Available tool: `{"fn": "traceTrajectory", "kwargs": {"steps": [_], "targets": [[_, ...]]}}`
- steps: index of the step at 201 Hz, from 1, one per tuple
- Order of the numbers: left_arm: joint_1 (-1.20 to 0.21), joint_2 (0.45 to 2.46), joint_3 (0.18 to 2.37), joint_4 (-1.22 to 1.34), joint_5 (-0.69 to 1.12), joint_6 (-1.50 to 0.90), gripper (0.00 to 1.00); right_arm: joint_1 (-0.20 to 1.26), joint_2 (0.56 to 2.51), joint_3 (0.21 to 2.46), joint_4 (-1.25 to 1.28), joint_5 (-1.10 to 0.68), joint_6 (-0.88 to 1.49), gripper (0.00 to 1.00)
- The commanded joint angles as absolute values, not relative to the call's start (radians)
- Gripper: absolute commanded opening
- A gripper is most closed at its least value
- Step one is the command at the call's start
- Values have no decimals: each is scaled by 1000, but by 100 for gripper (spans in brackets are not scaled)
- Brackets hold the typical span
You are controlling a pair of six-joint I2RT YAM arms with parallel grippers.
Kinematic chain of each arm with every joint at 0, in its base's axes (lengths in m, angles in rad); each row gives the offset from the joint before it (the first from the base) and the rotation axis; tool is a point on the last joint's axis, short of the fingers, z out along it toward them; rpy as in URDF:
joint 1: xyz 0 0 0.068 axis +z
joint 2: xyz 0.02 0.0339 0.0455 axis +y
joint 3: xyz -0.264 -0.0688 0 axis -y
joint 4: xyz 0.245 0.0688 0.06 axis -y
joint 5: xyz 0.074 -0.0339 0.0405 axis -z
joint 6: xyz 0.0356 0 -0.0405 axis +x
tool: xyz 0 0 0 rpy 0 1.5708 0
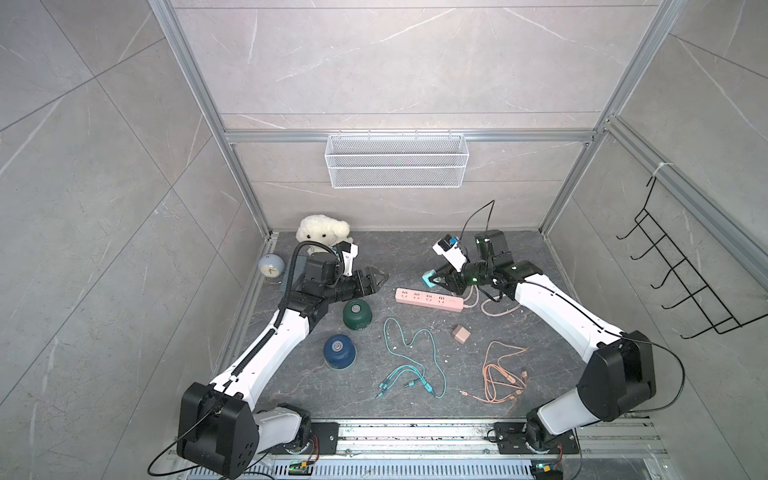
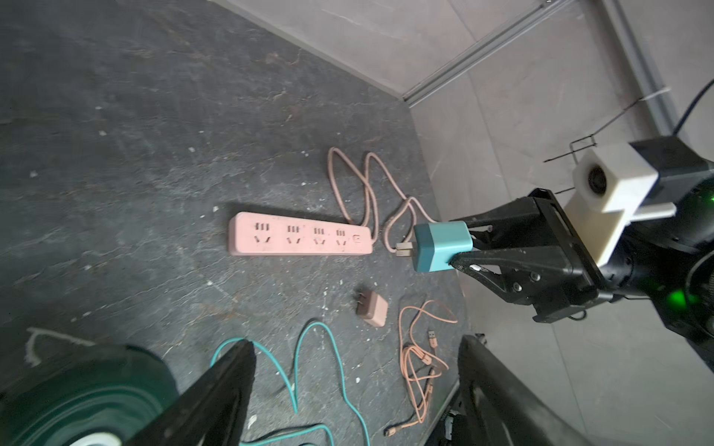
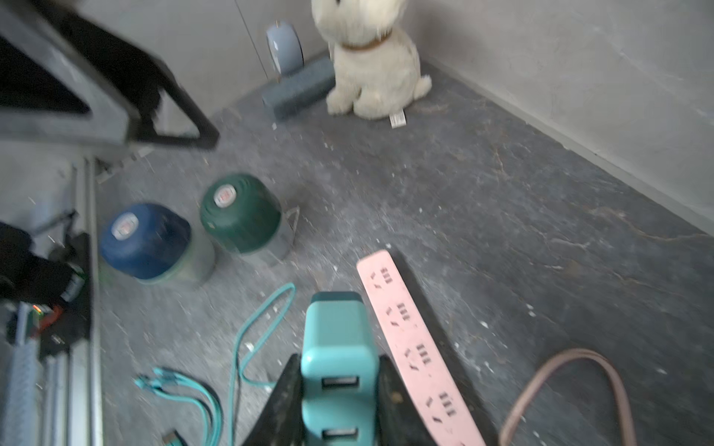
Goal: Charge the cordless meat grinders
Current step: Pick up the plug from the center of the board, then insert the plug into the socket.
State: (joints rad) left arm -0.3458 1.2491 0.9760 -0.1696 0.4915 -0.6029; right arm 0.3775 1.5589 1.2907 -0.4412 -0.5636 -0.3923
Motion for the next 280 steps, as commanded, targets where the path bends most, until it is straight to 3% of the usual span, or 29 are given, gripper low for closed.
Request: {"fn": "traceTrajectory", "kwargs": {"steps": [1, 44, 78, 166, 280], "targets": [[-327, 1246, 1000, -226, 418, -549, 84, 379, 1609, 1328, -612, -394, -735, 15], [-314, 1284, 1002, -222, 415, -524, 84, 379, 1742, 1361, -667, -222, -988, 15], [-304, 1317, 1011, -219, 413, -509, 84, 377, 1835, 1431, -705, -216, -1069, 16], [-283, 1364, 1036, -206, 443, -490, 84, 377, 1951, 1571, -795, -212, -1092, 16], [-272, 1384, 1031, -193, 466, -500, 83, 370, 1992, 1595, -813, -203, -1043, 16]]}}
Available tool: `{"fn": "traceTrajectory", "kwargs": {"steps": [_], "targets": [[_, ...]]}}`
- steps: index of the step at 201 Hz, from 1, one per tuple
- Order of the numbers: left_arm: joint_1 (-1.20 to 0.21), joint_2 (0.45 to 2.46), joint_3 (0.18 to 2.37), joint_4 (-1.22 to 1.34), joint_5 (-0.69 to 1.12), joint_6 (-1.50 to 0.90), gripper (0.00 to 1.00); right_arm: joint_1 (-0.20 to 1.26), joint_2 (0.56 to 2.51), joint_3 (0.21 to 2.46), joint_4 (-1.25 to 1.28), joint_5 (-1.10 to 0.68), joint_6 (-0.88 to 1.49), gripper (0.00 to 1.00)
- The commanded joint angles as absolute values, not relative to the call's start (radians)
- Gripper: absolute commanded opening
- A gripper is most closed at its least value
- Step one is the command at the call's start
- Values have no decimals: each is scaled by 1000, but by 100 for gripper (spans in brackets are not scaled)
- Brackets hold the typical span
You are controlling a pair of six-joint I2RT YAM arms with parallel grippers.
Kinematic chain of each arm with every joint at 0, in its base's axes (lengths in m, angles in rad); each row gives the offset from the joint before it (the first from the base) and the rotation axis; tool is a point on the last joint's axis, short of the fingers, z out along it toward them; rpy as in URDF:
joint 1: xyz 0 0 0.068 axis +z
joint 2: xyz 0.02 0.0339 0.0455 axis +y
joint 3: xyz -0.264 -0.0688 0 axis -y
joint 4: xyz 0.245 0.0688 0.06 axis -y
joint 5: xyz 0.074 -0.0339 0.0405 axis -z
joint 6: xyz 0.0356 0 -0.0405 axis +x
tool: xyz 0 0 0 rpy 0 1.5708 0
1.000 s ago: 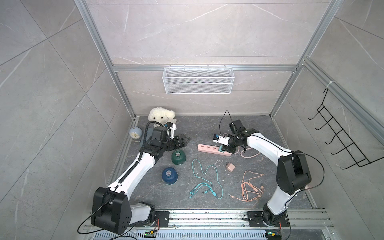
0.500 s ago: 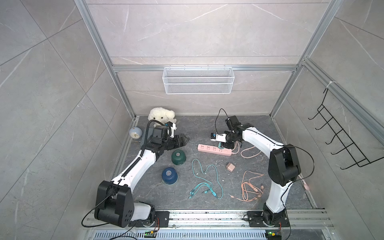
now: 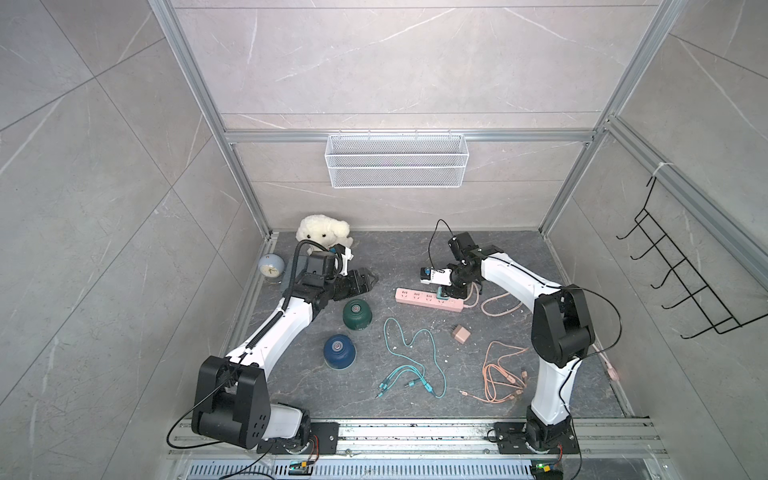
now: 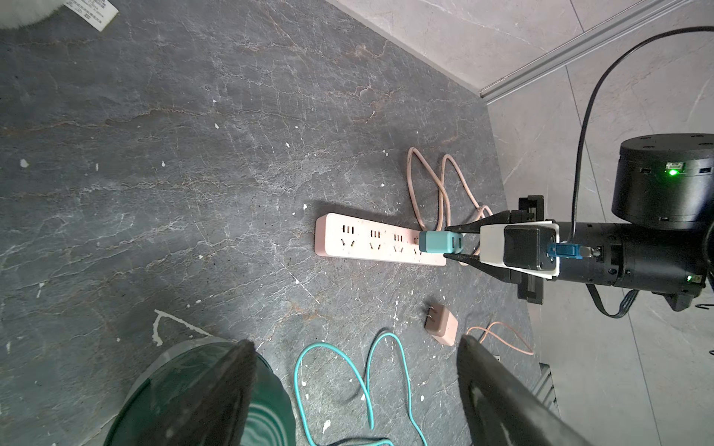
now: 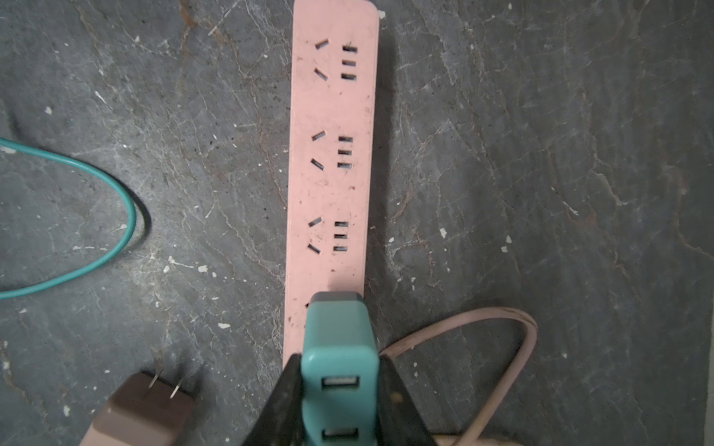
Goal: Charge the cordless meat grinders
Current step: Insert the plug into the socket.
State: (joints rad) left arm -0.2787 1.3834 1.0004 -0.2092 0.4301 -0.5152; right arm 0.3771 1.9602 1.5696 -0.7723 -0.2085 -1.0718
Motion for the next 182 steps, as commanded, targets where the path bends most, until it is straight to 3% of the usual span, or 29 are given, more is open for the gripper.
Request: {"fn": "traceTrajectory", "kwargs": {"steps": [1, 109, 182], "targets": [[-272, 1385, 1032, -193, 467, -500, 83, 370, 1993, 1595, -814, -204, -1042, 16], [-267, 1391, 1030, -191, 474, -497, 83, 377, 2044, 1514, -787, -66, -1096, 15], [-258, 1385, 1022, -195, 474, -492, 83, 378, 2138, 1532, -806, -80, -1073, 18]]}}
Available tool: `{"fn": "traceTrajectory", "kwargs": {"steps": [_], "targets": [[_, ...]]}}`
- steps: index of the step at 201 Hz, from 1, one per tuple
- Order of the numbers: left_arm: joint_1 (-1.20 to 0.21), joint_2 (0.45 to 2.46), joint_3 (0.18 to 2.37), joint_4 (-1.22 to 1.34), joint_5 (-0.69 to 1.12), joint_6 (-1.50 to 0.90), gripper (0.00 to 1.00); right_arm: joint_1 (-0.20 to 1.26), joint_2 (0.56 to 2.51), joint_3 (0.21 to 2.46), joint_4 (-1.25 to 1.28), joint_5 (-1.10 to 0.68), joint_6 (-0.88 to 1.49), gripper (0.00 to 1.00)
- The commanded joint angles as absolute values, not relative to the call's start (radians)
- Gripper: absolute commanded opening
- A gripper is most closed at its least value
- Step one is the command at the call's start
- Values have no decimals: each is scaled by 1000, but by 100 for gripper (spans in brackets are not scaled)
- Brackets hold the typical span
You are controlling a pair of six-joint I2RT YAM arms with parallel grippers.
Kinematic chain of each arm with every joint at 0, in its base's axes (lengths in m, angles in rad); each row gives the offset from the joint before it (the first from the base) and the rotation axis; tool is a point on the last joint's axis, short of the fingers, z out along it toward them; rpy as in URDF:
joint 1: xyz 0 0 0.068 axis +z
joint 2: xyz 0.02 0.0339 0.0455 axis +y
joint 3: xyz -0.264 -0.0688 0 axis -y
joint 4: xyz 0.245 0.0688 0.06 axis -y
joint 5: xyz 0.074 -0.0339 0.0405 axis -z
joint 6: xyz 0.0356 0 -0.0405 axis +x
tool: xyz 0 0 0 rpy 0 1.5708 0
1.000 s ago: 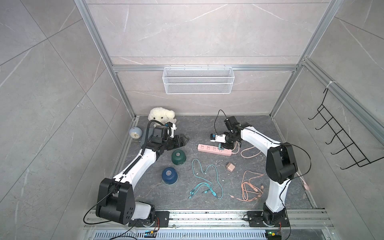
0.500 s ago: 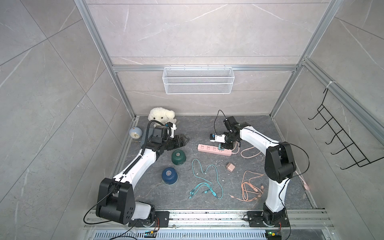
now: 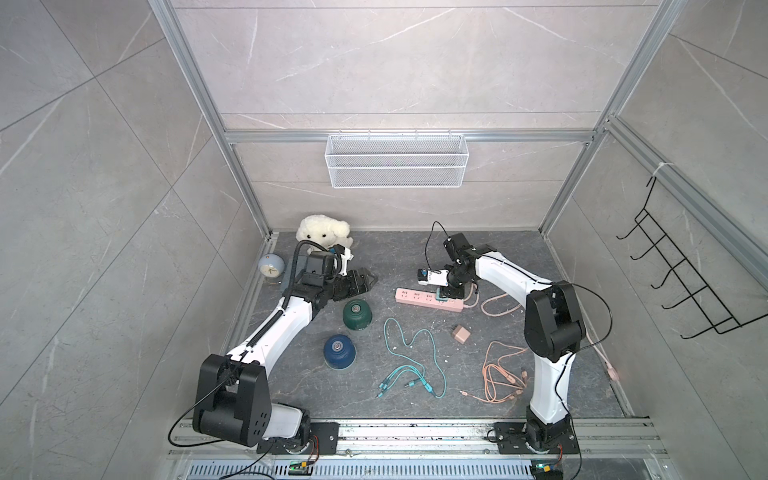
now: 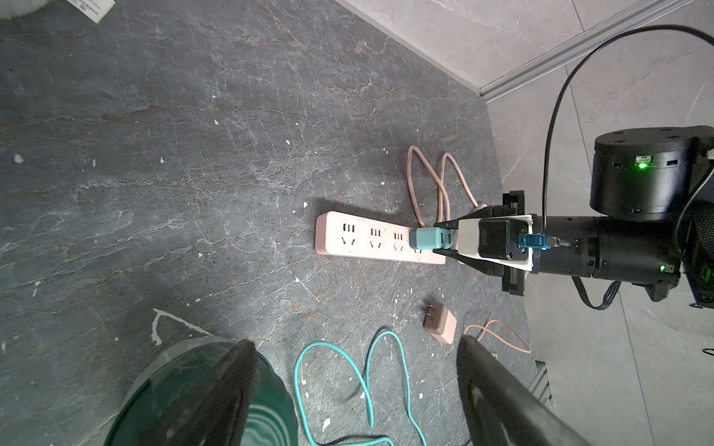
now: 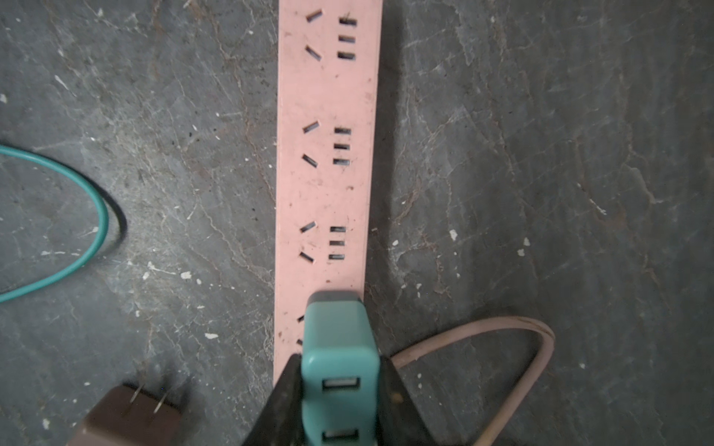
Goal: Charge the cordless meat grinders
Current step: Insert the plug into the socket.
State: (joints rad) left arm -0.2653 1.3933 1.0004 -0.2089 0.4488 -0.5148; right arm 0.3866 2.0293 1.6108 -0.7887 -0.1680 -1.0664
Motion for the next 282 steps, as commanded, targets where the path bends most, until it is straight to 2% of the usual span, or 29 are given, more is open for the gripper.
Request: {"fn": "traceTrajectory", "kwargs": {"steps": [1, 46, 90, 177, 235, 282], "targets": [[-258, 1385, 1022, -195, 474, -492, 83, 378, 2138, 1531, -805, -80, -1072, 18], [-257, 1392, 1022, -189, 482, -494, 83, 383, 2179, 1575, -851, -58, -1049, 25], [-257, 1384, 1022, -199, 477, -483, 84, 398, 2082, 1572, -807, -122, -1008, 36], [-257, 1380, 1021, -205, 486, -482, 84, 410, 1927, 1551, -753, -130, -961, 59], [-262, 1382, 1026, -230, 488, -474, 83, 392, 1720, 1477, -700, -196, -793, 61], [-316, 1390, 1032, -237, 474, -468, 82, 397, 1537, 1372, -657, -225, -393, 59]]}}
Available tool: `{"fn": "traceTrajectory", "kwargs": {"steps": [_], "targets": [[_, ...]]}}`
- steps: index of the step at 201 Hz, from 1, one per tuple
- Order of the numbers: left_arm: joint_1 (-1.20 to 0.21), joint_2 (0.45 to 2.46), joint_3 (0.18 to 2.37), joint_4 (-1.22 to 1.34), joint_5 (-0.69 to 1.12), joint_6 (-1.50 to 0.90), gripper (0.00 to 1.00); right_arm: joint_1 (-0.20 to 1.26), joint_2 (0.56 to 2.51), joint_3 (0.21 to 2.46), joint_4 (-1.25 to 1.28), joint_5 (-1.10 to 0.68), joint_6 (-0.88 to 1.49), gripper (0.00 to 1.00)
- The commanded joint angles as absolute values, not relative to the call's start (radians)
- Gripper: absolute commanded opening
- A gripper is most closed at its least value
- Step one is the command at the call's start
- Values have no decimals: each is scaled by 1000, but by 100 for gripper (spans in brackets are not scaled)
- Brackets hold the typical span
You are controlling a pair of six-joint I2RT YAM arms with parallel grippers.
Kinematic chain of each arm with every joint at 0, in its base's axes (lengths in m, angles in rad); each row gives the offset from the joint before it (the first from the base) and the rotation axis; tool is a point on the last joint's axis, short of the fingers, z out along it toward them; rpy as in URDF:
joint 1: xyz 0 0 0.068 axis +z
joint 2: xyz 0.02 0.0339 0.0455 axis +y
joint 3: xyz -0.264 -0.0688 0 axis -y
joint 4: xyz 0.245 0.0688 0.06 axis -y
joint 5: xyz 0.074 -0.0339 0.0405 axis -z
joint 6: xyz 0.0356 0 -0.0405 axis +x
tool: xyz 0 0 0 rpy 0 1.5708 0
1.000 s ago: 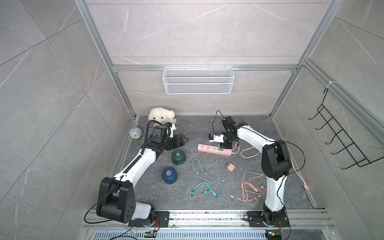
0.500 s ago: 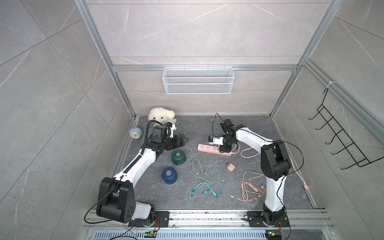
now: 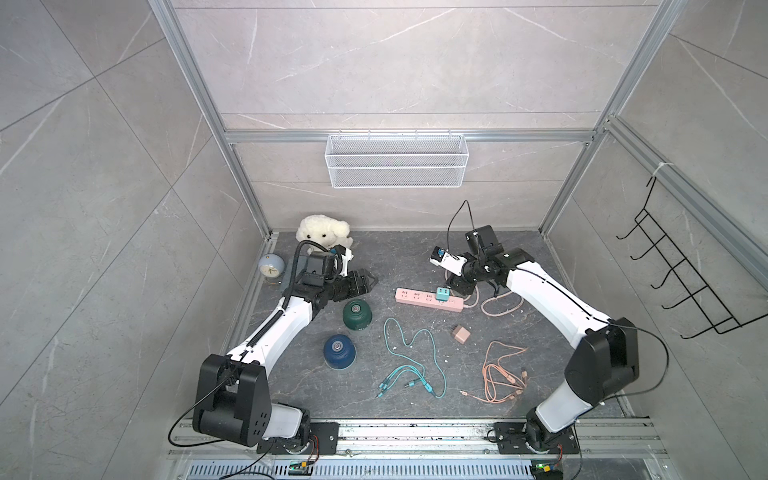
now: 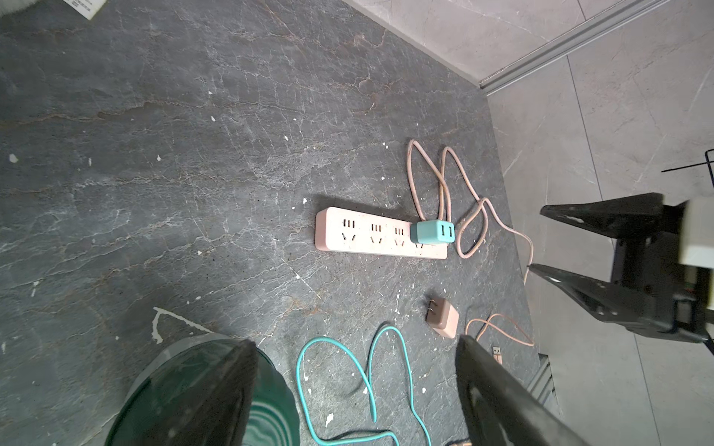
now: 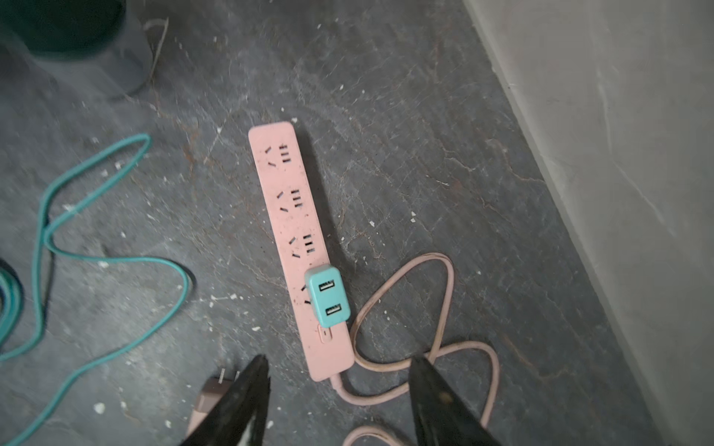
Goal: Charge the cordless meat grinders
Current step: Pick up the charging cable from the center of the board.
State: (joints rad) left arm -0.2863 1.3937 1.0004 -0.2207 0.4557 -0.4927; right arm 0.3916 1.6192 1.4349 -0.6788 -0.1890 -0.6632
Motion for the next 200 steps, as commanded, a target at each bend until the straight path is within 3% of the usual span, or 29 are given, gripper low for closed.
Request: {"fn": "traceTrajectory", "kwargs": {"steps": [1, 55, 92, 153, 200], "targets": [[-318, 1390, 1032, -237, 474, -468, 82, 397, 1534, 1370, -656, -225, -386, 59], [-421, 1422, 1009, -218, 414, -490, 80, 503, 1348, 1082, -517, -241, 21, 57], [-462, 1421, 993, -222, 390, -508, 78, 675, 1271, 873, -383, -210, 133, 57], [-471, 1351, 923, -227, 339, -544, 76, 946, 1309, 697, -187, -146, 358, 54], [-471, 1288, 876, -229, 319, -547, 76, 1076, 1400, 653, -115, -125, 483, 54]]}}
